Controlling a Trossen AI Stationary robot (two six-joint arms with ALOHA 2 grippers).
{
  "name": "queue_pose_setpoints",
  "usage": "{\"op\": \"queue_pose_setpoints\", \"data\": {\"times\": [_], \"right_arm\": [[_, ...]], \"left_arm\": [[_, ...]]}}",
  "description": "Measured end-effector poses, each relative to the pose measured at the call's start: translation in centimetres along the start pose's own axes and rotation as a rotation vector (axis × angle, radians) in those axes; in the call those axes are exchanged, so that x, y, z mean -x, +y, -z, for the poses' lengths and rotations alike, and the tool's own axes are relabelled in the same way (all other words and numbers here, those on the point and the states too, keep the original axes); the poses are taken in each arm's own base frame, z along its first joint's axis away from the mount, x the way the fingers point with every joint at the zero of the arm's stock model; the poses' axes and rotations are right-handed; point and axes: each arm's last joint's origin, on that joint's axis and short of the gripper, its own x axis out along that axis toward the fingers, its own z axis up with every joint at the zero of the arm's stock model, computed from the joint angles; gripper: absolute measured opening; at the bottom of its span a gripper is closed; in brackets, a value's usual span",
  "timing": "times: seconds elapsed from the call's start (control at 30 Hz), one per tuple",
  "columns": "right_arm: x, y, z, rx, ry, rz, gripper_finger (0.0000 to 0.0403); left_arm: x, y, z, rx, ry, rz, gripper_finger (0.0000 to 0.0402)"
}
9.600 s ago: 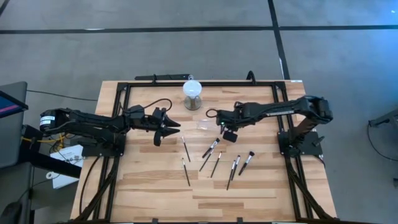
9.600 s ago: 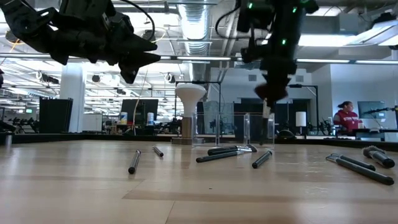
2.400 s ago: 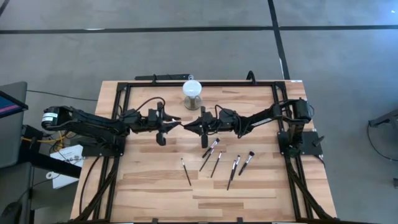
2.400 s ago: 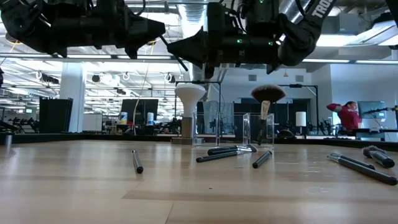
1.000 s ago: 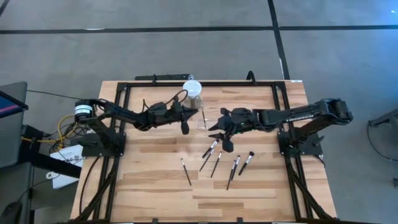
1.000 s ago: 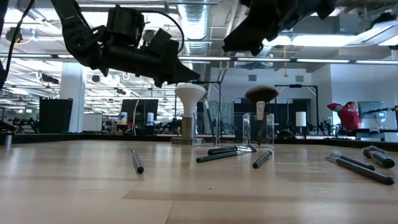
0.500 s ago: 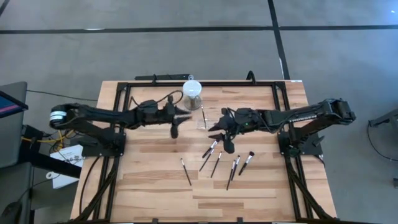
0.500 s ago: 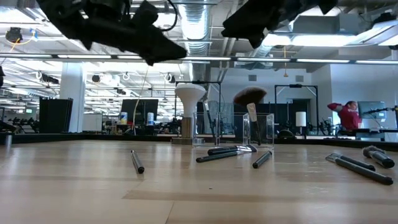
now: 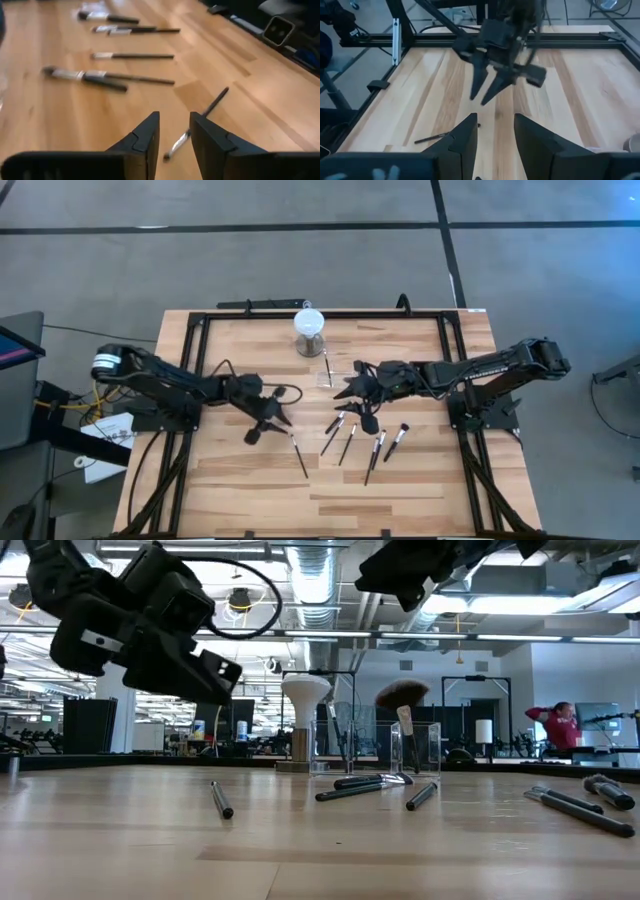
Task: Put items in baskets/containers
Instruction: Put the black eyeshadow brush into the transparent organizer
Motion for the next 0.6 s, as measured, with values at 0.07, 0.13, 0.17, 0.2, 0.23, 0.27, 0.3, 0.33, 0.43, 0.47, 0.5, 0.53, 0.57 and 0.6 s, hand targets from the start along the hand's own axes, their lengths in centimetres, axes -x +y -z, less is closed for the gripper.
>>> {"op": "queue_pose_setpoints", "data": {"times": [0.07,0.13,0.17,0.2,0.23,0.27,0.3,0.33,0.43,0.47,0.5,0.53,0.57,0.6], "right_arm": [[0.0,-0.1,0.0,-0.001,0.0,0.003,0.0118],[0.0,-0.2,-0.2,-0.002,-0.022,0.006,0.0118],[0.0,-0.2,-0.4,-0.001,-0.039,0.007,0.0118],[0.0,-0.2,-0.5,0.0,-0.056,0.008,0.0118],[0.0,-0.2,-0.6,0.0,-0.066,0.009,0.0118],[0.0,-0.2,-0.7,0.001,-0.075,0.008,0.0118],[0.0,-0.2,-0.8,0.002,-0.082,0.008,0.0118],[0.0,-0.2,-0.8,0.002,-0.086,0.008,0.0118],[0.1,-0.2,-0.9,0.002,-0.093,0.008,0.0118],[0.1,-0.2,-0.9,0.002,-0.094,0.008,0.0118],[0.1,-0.2,-0.9,0.002,-0.096,0.008,0.0118],[0.1,-0.2,-0.9,0.002,-0.097,0.008,0.0118],[0.1,-0.2,-0.9,0.002,-0.096,0.008,0.0118],[0.1,-0.2,-0.9,0.003,-0.096,0.008,0.0118]], "left_arm": [[-0.9,-0.1,0.4,-0.03,-0.017,0.013,0.0104],[-2.0,0.0,0.9,-0.035,0.0,0.025,0.0104],[-2.5,0.0,1.2,-0.028,0.013,0.042,0.0104],[-3.1,0.1,1.5,-0.019,0.029,0.059,0.0104],[-3.5,0.2,2.0,-0.007,0.045,0.086,0.0104],[-4.0,0.2,2.4,0.004,0.062,0.103,0.0104],[-4.4,0.3,2.7,0.012,0.078,0.111,0.0104],[-4.8,0.4,2.9,0.017,0.087,0.116,0.0104],[-5.5,0.8,3.5,0.03,0.106,0.114,0.0104],[-5.6,0.8,3.8,0.038,0.113,0.122,0.0104],[-5.8,0.8,4.0,0.039,0.12,0.122,0.0104],[-5.9,0.8,4.2,0.039,0.123,0.124,0.0104],[-6.0,0.8,4.5,0.043,0.127,0.131,0.0104],[-6.0,0.8,4.6,0.043,0.128,0.133,0.0104]]}}
